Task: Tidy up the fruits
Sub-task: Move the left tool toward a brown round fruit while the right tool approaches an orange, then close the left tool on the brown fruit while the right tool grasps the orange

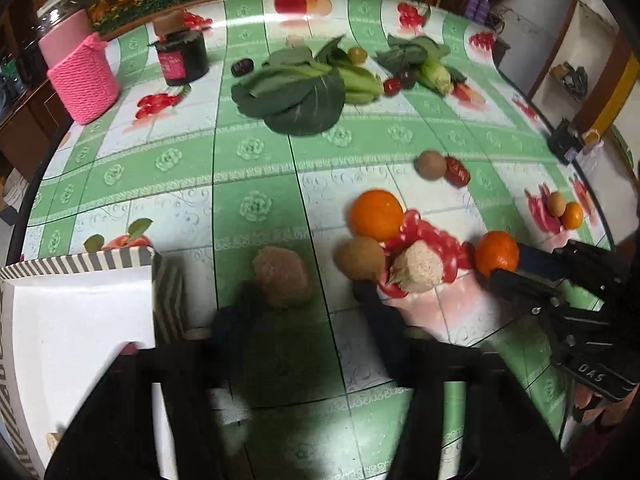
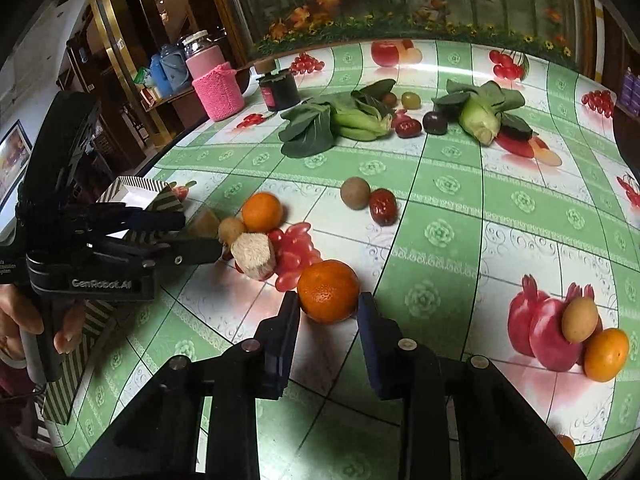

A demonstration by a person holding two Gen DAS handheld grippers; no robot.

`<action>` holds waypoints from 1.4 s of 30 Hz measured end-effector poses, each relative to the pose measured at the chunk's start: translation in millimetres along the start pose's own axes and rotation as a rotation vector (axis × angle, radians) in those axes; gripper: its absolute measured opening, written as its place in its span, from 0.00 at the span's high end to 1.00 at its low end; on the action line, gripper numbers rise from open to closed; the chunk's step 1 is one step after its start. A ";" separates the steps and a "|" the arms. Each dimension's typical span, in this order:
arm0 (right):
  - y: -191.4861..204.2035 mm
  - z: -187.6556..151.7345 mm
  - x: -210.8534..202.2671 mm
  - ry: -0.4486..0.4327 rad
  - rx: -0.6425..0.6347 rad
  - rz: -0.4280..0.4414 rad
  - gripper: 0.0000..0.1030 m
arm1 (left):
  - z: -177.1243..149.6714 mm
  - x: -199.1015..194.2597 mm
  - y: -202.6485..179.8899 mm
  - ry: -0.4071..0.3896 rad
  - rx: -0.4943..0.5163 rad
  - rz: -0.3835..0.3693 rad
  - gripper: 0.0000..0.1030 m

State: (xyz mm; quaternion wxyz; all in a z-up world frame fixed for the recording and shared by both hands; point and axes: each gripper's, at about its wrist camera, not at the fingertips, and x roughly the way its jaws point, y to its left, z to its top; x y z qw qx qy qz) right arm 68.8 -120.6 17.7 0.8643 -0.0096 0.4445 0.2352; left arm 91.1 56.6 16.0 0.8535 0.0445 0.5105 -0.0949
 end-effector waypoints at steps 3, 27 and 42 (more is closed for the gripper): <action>1.5 -0.5 -1.6 -0.002 -0.003 0.005 0.70 | -0.4 -0.9 -1.1 -0.002 0.027 -0.007 0.79; 30.5 -35.9 -29.6 0.007 -0.012 0.018 0.71 | -59.5 -33.6 -21.2 0.032 0.057 -0.058 0.80; 29.2 -36.6 -26.7 0.010 -0.004 0.039 0.70 | -51.7 -32.6 -22.3 -0.003 0.020 0.011 0.36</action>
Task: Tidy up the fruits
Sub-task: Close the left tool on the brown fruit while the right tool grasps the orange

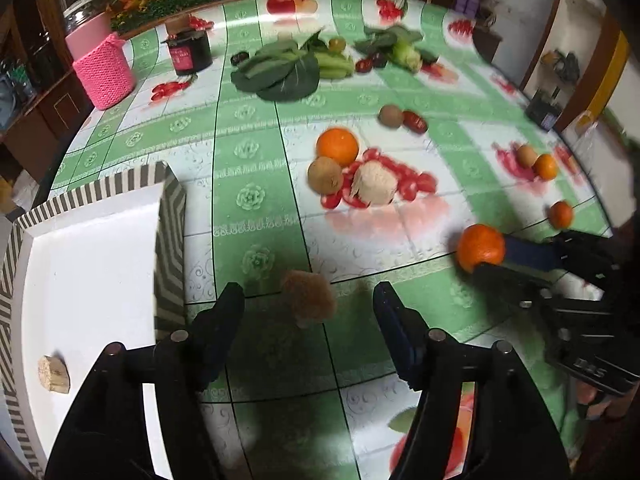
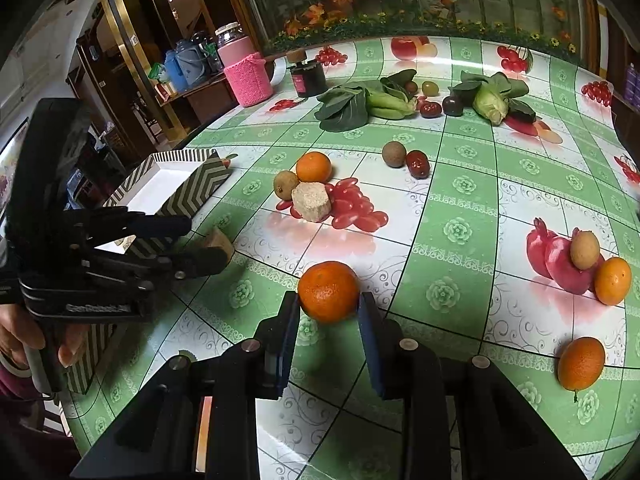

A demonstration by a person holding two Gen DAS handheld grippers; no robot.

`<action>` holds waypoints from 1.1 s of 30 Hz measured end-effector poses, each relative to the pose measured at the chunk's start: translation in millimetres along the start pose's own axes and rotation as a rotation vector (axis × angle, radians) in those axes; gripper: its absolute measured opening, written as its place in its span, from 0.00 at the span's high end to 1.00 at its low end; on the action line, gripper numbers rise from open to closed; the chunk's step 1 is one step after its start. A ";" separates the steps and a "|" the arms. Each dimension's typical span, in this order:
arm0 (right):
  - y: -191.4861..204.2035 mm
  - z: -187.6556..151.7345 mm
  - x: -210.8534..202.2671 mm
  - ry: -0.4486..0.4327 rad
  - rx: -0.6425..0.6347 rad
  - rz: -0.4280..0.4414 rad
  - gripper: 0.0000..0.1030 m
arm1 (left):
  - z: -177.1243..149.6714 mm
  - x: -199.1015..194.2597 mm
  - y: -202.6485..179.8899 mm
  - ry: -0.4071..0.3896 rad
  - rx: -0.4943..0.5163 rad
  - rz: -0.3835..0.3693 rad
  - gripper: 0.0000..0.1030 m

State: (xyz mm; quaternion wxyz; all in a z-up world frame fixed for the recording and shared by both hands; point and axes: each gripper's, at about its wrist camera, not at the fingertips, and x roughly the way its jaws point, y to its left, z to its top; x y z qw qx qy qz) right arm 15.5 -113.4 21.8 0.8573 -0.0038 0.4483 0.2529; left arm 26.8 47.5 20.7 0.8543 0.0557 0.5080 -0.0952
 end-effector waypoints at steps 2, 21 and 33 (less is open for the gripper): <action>1.4 -0.8 -0.6 0.000 -0.006 -0.001 0.70 | -2.2 6.7 -2.8 0.014 0.015 0.005 0.56; 12.3 2.8 -3.9 -0.020 -0.006 -0.027 0.29 | -14.4 -6.5 -0.7 -0.001 0.005 -0.012 0.73; 38.2 0.2 -16.9 -0.030 -0.043 -0.014 0.70 | -27.9 -53.8 24.4 -0.077 -0.044 -0.040 0.73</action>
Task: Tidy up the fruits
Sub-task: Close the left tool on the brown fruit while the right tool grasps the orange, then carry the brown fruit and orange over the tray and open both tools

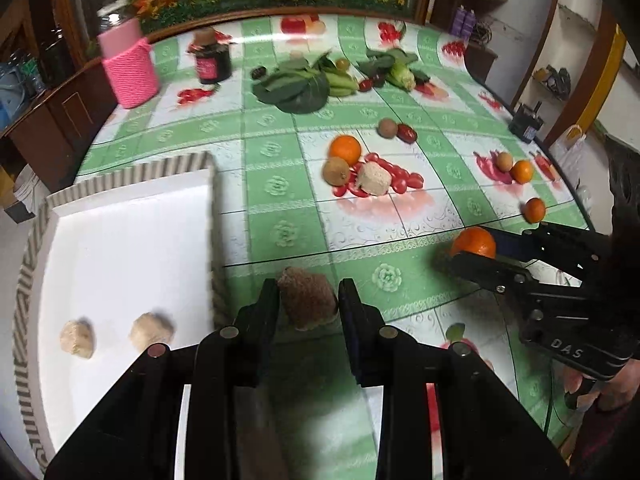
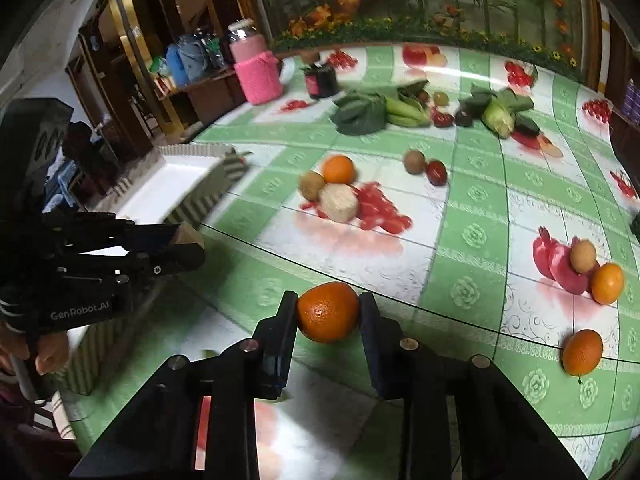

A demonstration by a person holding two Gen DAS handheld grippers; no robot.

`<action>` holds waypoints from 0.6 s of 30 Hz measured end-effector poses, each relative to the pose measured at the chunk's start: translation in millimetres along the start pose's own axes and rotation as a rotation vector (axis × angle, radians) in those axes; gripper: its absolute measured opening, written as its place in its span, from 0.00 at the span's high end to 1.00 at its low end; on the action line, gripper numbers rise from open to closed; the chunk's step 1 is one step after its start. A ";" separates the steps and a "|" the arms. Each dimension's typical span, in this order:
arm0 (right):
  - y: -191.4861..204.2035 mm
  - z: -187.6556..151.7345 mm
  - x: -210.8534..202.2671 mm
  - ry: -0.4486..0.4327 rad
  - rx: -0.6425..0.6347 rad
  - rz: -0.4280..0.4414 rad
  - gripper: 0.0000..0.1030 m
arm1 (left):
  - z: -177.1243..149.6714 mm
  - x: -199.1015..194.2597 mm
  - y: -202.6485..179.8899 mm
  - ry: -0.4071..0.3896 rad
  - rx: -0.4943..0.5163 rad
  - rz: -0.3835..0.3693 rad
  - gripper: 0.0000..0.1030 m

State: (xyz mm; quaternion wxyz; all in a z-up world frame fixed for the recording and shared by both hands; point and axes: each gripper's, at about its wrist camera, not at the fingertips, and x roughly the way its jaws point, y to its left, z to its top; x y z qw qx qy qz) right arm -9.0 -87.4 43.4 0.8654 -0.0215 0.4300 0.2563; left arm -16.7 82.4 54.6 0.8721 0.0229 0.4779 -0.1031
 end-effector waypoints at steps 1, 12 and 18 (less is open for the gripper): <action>6.6 1.6 -3.8 -0.010 -0.002 0.023 0.70 | -2.4 -5.8 4.5 -0.008 -0.009 0.000 0.73; 103.8 13.2 1.3 -0.017 -0.109 0.198 0.70 | -43.8 -63.9 71.3 -0.056 -0.116 0.089 0.73; 150.1 16.6 19.1 -0.003 -0.168 0.259 0.70 | -68.3 -72.1 109.9 -0.037 -0.168 0.150 0.73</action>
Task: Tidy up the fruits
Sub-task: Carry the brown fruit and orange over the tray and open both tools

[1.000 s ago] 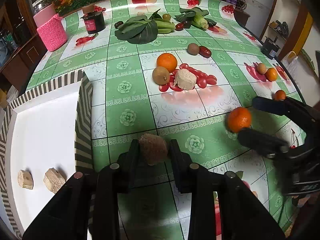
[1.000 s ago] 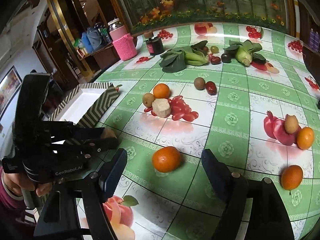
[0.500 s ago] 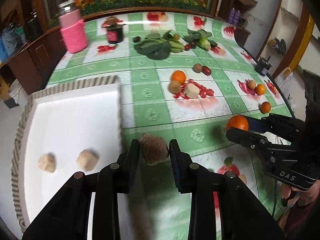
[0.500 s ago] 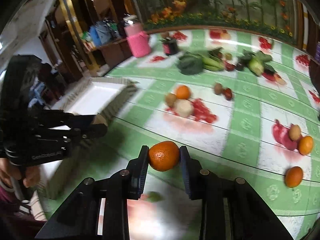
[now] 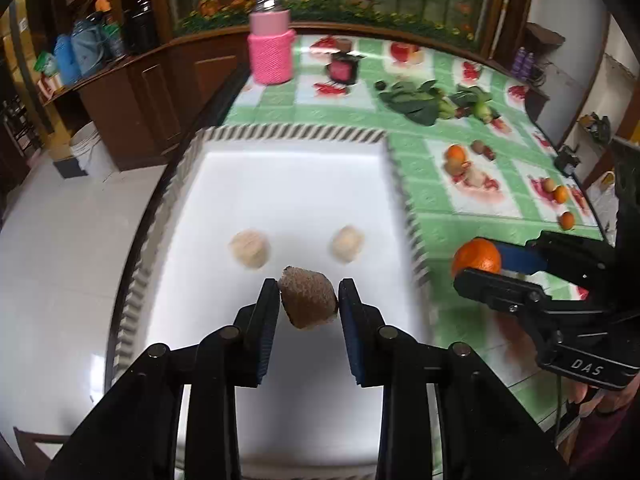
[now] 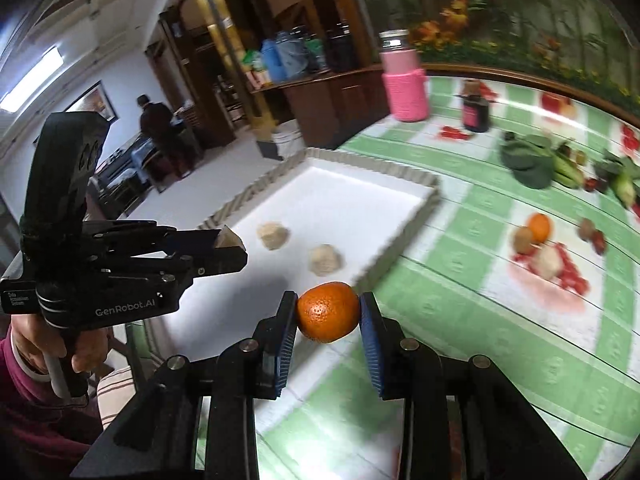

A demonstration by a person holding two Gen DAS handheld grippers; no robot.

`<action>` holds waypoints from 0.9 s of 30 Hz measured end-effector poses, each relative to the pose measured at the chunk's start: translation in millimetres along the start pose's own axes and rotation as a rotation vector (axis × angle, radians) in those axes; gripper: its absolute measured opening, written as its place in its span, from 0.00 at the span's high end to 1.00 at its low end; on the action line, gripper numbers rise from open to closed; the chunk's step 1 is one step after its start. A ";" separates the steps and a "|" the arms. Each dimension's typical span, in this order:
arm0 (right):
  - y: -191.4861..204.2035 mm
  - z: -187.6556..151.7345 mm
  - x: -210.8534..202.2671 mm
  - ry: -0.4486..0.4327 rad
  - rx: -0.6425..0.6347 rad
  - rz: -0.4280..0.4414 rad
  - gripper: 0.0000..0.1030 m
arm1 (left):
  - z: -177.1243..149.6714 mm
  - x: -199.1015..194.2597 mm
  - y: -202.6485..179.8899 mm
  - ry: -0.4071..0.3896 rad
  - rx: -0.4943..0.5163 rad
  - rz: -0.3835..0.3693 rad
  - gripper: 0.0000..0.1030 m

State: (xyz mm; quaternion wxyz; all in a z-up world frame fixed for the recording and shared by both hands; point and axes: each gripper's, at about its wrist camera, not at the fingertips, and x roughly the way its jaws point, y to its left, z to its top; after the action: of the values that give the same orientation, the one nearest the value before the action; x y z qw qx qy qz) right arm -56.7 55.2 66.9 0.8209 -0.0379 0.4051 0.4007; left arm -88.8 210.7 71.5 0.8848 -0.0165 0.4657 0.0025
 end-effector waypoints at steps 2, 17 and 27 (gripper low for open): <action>9.4 2.3 12.3 0.020 -0.017 0.005 0.70 | -5.9 5.7 8.3 0.017 -0.009 0.013 0.73; 30.7 10.5 79.6 0.131 -0.095 -0.021 0.68 | -20.0 37.9 30.5 0.063 -0.065 0.052 0.73; 39.5 7.3 79.9 0.132 -0.133 -0.050 0.58 | -21.8 47.0 45.2 0.085 -0.120 0.062 0.59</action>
State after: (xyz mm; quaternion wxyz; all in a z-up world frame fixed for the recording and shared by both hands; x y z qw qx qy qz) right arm -51.2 134.9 26.6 0.7978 -0.1287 0.4300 0.4025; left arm -81.0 254.7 19.2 0.8611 -0.0554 0.5022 0.0570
